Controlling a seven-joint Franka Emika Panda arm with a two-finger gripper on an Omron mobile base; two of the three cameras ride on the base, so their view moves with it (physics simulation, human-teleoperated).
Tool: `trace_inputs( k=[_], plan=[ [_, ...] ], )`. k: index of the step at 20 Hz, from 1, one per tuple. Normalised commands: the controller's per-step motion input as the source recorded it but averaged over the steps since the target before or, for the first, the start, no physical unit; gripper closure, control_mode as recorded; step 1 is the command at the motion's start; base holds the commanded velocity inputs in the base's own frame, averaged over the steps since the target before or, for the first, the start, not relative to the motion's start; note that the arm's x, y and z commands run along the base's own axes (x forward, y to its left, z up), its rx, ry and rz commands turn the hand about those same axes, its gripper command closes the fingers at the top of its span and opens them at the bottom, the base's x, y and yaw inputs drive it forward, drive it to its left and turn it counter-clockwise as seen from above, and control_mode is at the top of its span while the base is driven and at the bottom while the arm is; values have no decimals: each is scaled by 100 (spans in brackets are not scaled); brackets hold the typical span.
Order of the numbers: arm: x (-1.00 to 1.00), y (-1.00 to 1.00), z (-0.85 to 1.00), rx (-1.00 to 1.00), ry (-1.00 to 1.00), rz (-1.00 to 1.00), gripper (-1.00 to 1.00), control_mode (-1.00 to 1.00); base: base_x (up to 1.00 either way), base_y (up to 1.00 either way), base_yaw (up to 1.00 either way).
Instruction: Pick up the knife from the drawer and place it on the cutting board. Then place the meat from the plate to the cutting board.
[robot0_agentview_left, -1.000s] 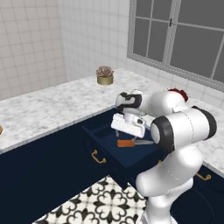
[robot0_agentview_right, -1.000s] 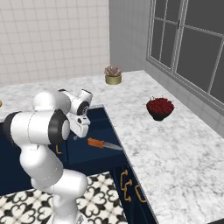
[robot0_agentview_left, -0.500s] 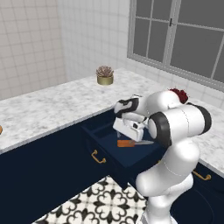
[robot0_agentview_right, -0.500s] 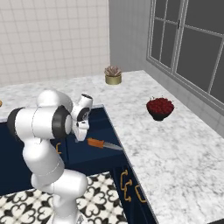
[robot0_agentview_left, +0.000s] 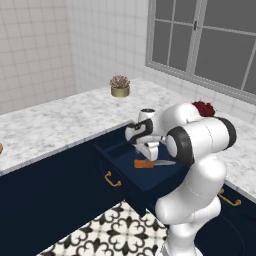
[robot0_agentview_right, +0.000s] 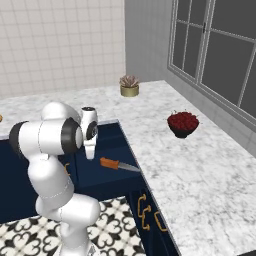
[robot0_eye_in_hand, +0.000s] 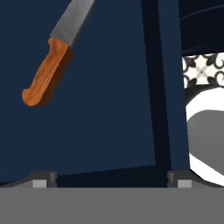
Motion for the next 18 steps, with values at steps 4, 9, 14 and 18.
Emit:
trace_inputs(
  k=[4,9,14,18],
  plan=[
    [34,-31,-20,-3,0,-13,-100,-100,0,0,0],
    [15,-9,-20,0,3,-11,-100,-100,0,0,0],
    [12,0,-30,0,3,-9,-100,-100,0,0,0],
    [16,-6,-19,0,0,-9,-100,-100,0,0,0]
  ],
)
